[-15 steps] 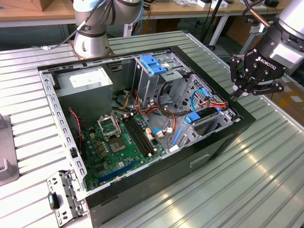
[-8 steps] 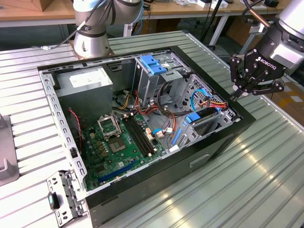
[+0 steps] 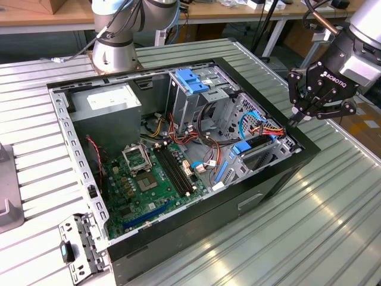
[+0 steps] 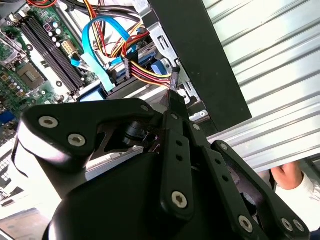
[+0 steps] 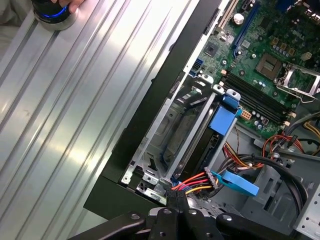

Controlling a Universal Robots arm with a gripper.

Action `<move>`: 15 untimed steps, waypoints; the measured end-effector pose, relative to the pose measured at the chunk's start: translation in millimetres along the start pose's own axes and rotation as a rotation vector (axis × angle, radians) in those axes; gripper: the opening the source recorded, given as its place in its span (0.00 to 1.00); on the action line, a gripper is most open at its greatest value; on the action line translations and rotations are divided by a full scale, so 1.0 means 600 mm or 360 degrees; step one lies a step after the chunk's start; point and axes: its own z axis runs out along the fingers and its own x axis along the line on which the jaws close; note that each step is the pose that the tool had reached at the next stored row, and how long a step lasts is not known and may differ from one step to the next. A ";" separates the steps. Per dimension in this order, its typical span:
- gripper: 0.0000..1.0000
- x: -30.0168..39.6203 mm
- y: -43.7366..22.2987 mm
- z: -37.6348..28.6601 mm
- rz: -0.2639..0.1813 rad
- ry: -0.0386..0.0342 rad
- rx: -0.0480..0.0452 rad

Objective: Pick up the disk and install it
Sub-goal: 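Insert the first disk wire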

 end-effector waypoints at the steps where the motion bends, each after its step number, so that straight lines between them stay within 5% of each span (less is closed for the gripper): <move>1: 0.10 0.000 0.000 0.000 -0.0004 0.0000 0.0000; 15: 0.10 0.000 0.000 0.000 -0.0089 0.0003 -0.0008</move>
